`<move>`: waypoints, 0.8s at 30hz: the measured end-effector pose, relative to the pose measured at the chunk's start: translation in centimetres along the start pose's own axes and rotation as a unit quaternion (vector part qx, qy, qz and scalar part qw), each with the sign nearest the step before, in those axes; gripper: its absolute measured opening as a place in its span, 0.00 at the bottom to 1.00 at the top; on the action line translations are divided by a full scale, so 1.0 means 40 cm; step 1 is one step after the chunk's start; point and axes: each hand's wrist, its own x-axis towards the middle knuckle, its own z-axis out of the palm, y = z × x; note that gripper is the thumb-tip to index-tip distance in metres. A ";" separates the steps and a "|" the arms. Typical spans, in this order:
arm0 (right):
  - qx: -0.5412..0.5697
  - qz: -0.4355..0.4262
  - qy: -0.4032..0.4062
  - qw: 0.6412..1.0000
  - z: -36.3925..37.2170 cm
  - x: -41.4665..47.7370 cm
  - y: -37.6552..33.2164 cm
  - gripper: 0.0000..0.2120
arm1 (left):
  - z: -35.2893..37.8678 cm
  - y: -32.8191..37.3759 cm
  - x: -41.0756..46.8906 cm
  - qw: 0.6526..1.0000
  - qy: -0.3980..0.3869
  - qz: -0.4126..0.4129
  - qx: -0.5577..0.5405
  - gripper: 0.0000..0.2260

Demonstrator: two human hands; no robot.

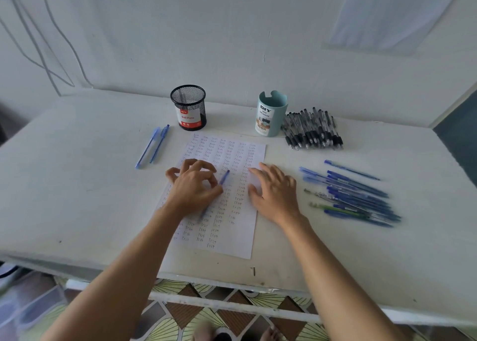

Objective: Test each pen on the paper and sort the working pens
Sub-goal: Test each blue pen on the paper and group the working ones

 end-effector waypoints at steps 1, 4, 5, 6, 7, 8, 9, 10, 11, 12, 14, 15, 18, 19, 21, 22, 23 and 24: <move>-0.009 -0.003 -0.002 1.000 0.001 -0.003 0.002 0.27 | -0.002 -0.002 0.002 1.000 0.011 -0.012 -0.026 0.10; -0.029 -0.004 -0.014 0.999 0.003 -0.006 0.002 0.25 | -0.017 -0.006 0.010 0.987 0.028 -0.068 -0.140 0.10; -0.033 -0.003 -0.017 0.999 0.003 -0.008 0.002 0.25 | -0.026 -0.007 0.014 0.978 0.022 -0.093 -0.188 0.10; -0.036 -0.003 -0.018 0.999 0.004 -0.009 0.002 0.25 | -0.037 -0.007 0.017 0.966 0.011 -0.120 -0.230 0.10; -0.036 -0.004 -0.019 0.999 0.003 -0.011 0.001 0.25 | -0.048 -0.005 0.021 0.954 0.003 -0.141 -0.266 0.11; -0.037 -0.004 -0.019 0.999 0.003 -0.012 -0.001 0.26 | -0.057 -0.002 0.023 0.942 0.003 -0.155 -0.298 0.11; -0.037 -0.002 -0.018 0.999 0.003 -0.014 -0.003 0.27 | -0.066 0.004 0.024 0.931 0.005 -0.163 -0.326 0.11; -0.035 0.002 -0.017 0.999 0.002 -0.014 -0.006 0.29 | -0.072 0.012 0.024 0.922 0.014 -0.167 -0.349 0.11; -0.033 0.004 -0.015 0.999 0.001 -0.015 -0.008 0.30 | -0.073 0.017 0.024 0.917 0.030 -0.166 -0.361 0.10; -0.033 0.006 -0.011 0.999 0.002 -0.015 -0.007 0.30 | -0.071 0.024 0.023 0.914 0.053 -0.160 -0.368 0.10; -0.034 0.009 -0.003 0.999 0.004 -0.016 -0.008 0.31 | -0.064 0.033 0.020 0.895 0.094 -0.131 -0.417 0.09; -0.038 0.009 0.000 0.999 0.006 -0.017 -0.007 0.32 | -0.061 0.041 0.021 0.871 0.105 -0.112 -0.467 0.09; -0.054 0.008 -0.003 0.999 0.015 -0.015 0.001 0.26 | -0.061 0.082 0.023 0.786 0.096 -0.085 -0.605 0.08; -0.054 0.009 -0.001 0.999 0.017 -0.014 0.003 0.25 | -0.065 0.097 0.023 0.772 0.077 -0.086 -0.625 0.09; -0.051 0.011 0.002 0.999 0.015 -0.014 0.000 0.27 | -0.079 0.122 0.021 0.764 0.011 -0.090 -0.639 0.18; -0.050 0.012 0.000 0.999 0.016 -0.014 -0.001 0.29 | -0.087 0.131 0.020 0.766 -0.024 -0.083 -0.637 0.24; -0.049 0.011 -0.001 0.999 0.014 -0.014 -0.003 0.31 | -0.093 0.140 0.017 0.771 -0.046 -0.071 -0.631 0.29; -0.046 0.010 -0.002 0.999 0.014 -0.014 -0.004 0.33 | -0.097 0.146 0.014 0.773 -0.057 -0.060 -0.629 0.30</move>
